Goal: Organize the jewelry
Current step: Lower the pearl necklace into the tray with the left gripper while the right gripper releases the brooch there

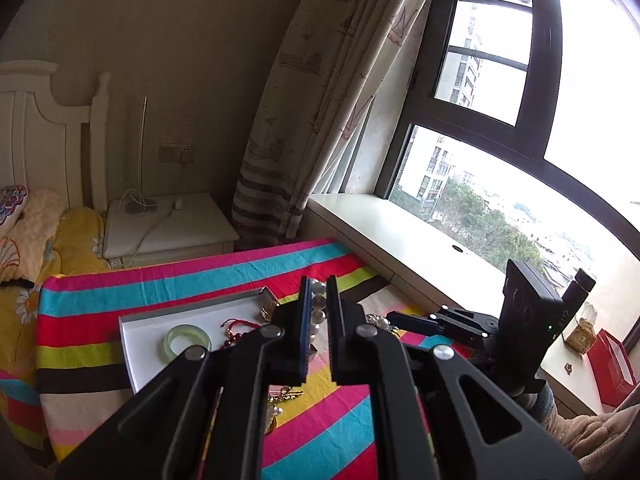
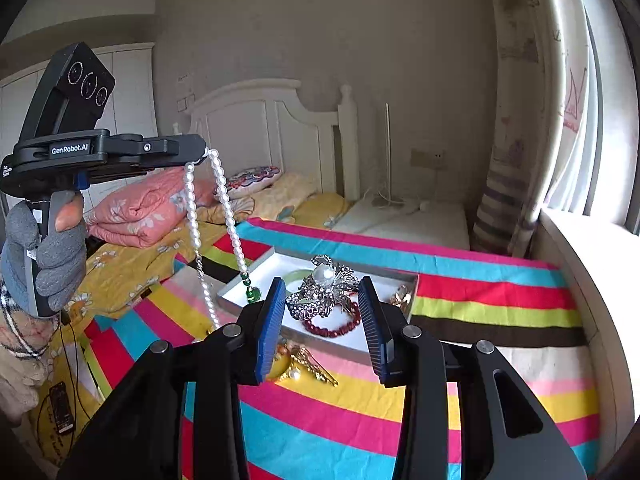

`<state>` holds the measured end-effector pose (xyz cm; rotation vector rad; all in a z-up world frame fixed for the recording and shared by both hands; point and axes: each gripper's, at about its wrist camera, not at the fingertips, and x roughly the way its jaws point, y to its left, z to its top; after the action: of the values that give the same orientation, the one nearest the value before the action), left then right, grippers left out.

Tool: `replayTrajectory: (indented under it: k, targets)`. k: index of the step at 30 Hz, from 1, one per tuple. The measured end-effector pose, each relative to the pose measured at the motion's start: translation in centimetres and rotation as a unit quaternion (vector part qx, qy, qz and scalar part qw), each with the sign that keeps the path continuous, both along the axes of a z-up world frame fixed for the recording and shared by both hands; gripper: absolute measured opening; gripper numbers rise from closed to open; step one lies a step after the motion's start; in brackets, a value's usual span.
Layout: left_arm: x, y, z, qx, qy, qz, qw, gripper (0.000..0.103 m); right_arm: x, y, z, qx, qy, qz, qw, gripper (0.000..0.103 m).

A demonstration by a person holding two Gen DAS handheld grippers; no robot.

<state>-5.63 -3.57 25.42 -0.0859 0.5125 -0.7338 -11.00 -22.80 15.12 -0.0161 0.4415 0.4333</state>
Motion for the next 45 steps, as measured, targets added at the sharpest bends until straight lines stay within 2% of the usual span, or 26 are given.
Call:
replayTrajectory:
  k: [5, 12, 16, 19, 23, 28, 32, 35, 38, 40, 45]
  targets:
    - [1.3, 0.9, -0.1, -0.001, 0.005, 0.025, 0.9997, 0.007, 1.1, 1.0, 0.4, -0.011, 0.001, 0.009, 1.0, 0.037]
    - [5.4, 0.5, -0.9, -0.006, 0.022, 0.044, 0.9988, 0.007, 4.9, 2.5, -1.2, -0.024, 0.032, 0.012, 0.999, 0.037]
    - [7.7, -0.4, -0.6, -0.004, 0.017, 0.053, 0.9984, 0.007, 6.8, 2.9, -2.3, -0.028, 0.046, 0.006, 0.999, 0.037]
    - [10.1, -0.5, -1.1, 0.008, 0.006, 0.083, 0.9965, 0.007, 7.9, 3.0, -2.8, -0.026, 0.05, 0.005, 0.998, 0.037]
    - [13.4, -0.2, -4.9, 0.037, 0.041, 0.1, 0.9934, 0.007, 10.0, 3.2, -4.0, -0.026, 0.066, 0.001, 0.997, 0.037]
    - [13.2, 0.1, -10.6, 0.097, 0.063, 0.091, 0.9892, 0.007, 12.3, 3.8, -6.1, -0.042, 0.093, 0.001, 0.995, 0.037]
    - [12.9, 0.4, -14.6, 0.161, 0.072, 0.104, 0.9788, 0.007, 13.8, 4.0, -7.8, -0.054, 0.11, -0.002, 0.993, 0.037]
    - [13.8, 0.6, -17.0, 0.211, 0.075, 0.127, 0.9663, 0.007, 15.0, 4.6, -9.1, -0.065, 0.124, -0.003, 0.99, 0.037]
    - [15.1, 1.1, -18.9, 0.244, 0.08, 0.154, 0.9541, 0.007, 16.6, 5.3, -10.2, -0.085, 0.138, -0.006, 0.987, 0.037]
    - [15.9, 1.5, -20.0, 0.265, 0.086, 0.164, 0.9463, 0.007, 17.7, 5.8, -10.7, -0.094, 0.15, -0.008, 0.984, 0.037]
    - [17.8, 2.5, -22.8, 0.285, 0.124, 0.173, 0.9346, 0.007, 20.2, 7.2, -11.8, -0.125, 0.178, -0.016, 0.976, 0.037]
